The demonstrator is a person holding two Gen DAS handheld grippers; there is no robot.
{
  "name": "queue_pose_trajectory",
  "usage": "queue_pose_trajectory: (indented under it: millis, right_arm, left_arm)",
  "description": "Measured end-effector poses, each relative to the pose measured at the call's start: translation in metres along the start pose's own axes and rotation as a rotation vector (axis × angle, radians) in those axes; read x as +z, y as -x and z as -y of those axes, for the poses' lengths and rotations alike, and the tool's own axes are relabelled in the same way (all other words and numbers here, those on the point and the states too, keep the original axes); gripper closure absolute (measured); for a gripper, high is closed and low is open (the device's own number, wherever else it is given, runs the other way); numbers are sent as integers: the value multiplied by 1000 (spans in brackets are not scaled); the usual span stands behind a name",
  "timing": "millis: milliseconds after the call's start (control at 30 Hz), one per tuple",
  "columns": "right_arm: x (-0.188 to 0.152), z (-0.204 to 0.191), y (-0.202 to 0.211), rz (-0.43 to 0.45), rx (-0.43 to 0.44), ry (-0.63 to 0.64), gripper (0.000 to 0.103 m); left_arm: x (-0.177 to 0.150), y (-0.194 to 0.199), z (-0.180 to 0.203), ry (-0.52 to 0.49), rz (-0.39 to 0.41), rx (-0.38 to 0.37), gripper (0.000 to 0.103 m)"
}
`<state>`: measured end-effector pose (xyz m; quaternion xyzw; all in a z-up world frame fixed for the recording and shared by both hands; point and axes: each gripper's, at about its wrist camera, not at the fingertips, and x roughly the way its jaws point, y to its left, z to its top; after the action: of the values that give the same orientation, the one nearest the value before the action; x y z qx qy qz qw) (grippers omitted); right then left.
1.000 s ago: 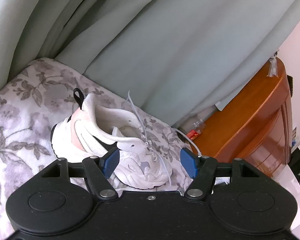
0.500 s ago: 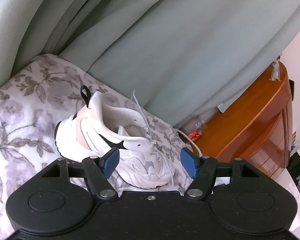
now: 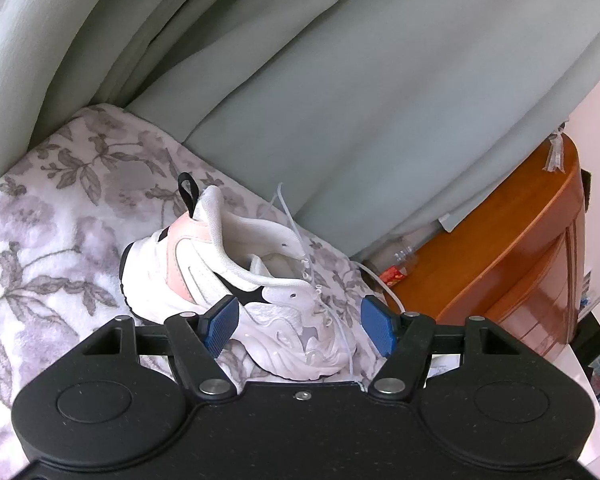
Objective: Lace up shoes with both hands
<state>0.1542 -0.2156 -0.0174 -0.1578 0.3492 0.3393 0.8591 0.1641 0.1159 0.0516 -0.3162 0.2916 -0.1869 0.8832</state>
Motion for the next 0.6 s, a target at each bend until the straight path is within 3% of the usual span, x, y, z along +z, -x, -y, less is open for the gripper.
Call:
queue_pose_trajectory:
  millis: [100,333,600]
  right_arm:
    - [-1,-7,7,31,34,-14,101]
    - [15,-31,36,207,75,-5,101]
    - [28,-52,38,264,125,26,101]
  left_arm:
    - [-2,1,0,3,-9,-10,38]
    - [-18,-9,8,18,-88,-88,38]
    - [-31,-24,23,-5,-153,-128,38]
